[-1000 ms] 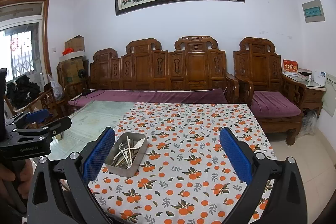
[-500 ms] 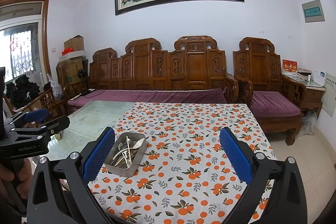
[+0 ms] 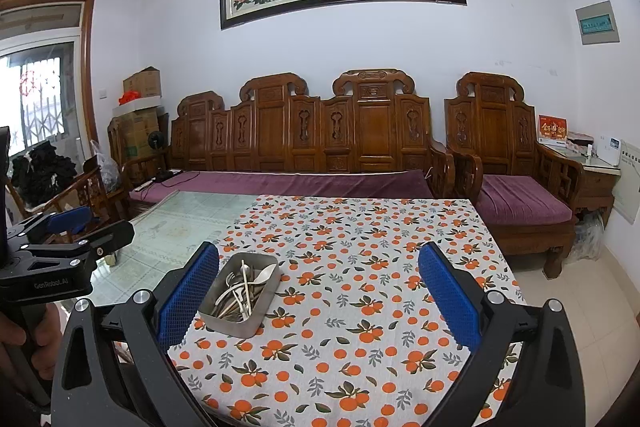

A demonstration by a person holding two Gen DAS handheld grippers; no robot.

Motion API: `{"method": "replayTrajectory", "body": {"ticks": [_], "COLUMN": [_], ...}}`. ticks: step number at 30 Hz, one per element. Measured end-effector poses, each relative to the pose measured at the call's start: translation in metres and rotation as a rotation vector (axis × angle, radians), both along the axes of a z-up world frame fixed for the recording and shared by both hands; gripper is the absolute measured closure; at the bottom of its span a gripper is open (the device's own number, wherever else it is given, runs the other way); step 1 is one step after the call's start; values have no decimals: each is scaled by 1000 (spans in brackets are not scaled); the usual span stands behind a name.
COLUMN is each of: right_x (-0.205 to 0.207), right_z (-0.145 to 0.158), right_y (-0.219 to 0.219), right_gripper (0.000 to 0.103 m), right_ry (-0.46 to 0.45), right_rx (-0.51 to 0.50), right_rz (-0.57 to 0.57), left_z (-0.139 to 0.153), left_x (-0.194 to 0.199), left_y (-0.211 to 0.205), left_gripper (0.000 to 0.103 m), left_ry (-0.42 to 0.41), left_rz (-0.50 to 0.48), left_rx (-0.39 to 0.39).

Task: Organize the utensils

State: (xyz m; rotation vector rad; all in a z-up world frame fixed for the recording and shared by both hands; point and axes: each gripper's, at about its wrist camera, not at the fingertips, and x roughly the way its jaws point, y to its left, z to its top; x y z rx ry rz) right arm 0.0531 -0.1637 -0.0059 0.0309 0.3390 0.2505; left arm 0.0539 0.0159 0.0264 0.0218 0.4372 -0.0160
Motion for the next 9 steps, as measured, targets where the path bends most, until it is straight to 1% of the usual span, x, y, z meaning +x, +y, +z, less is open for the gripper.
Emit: {"method": "replayTrajectory", "body": {"ticks": [9], "right_x": [0], "right_z": [3], "right_y": [1], "right_gripper": [3], "right_ry": [-4], "right_rx": [-1], "right_rz": [5], "left_z": [2], "left_x": [0], "left_y": [0], "left_gripper": [8], "left_ry": [-4], "left_rz": [-11], "left_rx": [0]}}
